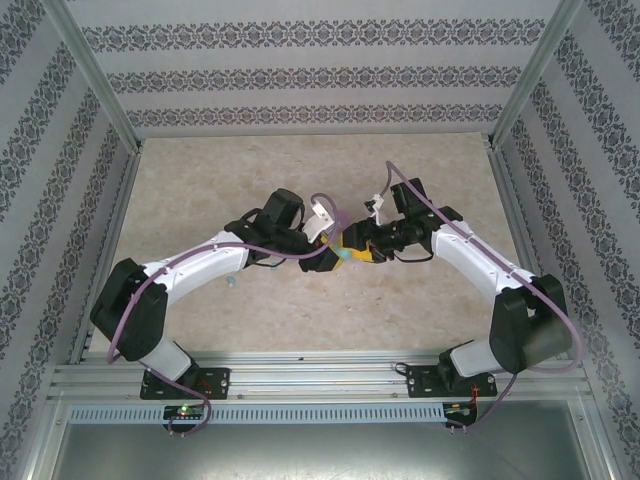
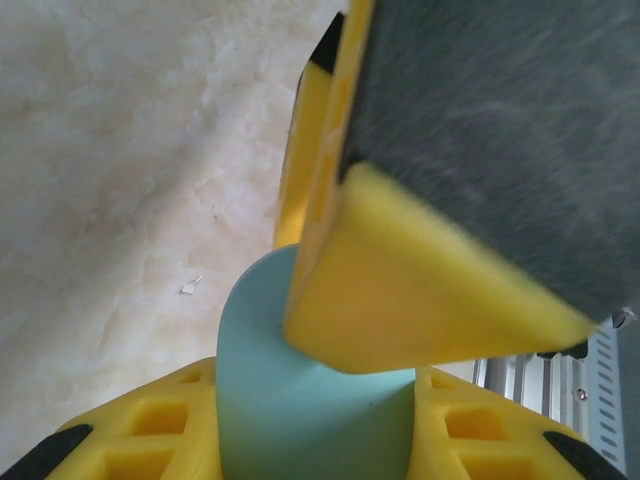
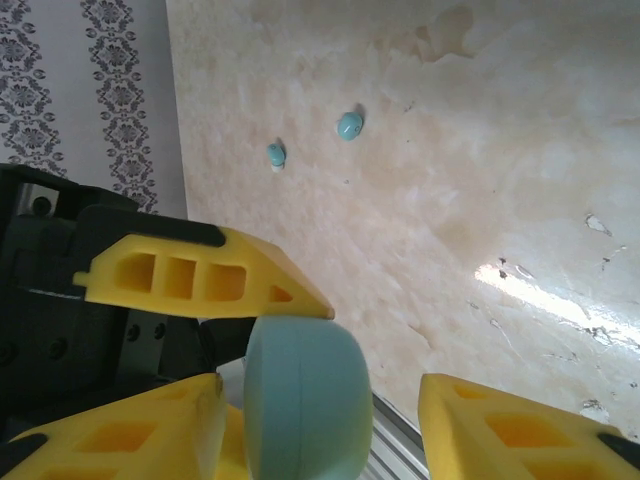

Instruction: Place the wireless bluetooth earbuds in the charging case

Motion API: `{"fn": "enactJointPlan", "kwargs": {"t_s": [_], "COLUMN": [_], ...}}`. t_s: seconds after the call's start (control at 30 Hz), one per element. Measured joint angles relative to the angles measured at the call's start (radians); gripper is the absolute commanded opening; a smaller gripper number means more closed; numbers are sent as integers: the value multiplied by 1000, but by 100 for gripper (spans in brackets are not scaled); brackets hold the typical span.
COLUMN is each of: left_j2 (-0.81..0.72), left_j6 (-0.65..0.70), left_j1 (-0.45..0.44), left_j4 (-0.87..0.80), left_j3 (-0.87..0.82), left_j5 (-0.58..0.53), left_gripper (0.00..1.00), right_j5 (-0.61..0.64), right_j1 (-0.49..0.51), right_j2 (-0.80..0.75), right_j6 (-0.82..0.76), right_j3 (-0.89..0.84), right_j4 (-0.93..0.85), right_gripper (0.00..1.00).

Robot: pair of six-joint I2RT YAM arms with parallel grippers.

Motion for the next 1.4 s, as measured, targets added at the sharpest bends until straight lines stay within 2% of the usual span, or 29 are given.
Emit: {"fn": "enactJointPlan", "kwargs": {"t_s": [0.17, 0.27, 0.4, 0.57, 0.67, 0.8, 1.0, 1.23, 1.4], "left_j2": [-6, -14, -39, -122, -202, -305, -325, -271, -215], "left_j6": [0, 0, 2, -18, -48, -109, -183, -269, -304], "left_j1": [5, 11, 23, 62, 113, 185, 203, 203, 203], "left_j4": [7, 8, 9, 64, 135, 316, 548, 737, 798], "left_j3": [2, 2, 1, -10, -41, -153, -296, -305, -303], "left_j5": [12, 12, -5, -33, -32, 4, 84, 151, 178], "left_gripper": [30, 36, 49, 72, 77, 83, 84, 79, 74], "right_j5": [-34, -44, -66, -66, -64, -62, -63, -67, -70], "right_j1": [7, 5, 5, 4, 0, -3, 0, 21, 33], "right_j2": [8, 8, 6, -15, -39, -63, -72, -85, -90], "right_j6": [19, 51, 107, 209, 282, 383, 533, 663, 705], "right_j3": [11, 14, 14, 13, 13, 12, 12, 13, 18], "right_j4": [19, 38, 89, 157, 199, 269, 399, 500, 521], "right_gripper": [30, 20, 16, 14, 14, 13, 13, 13, 13]}}
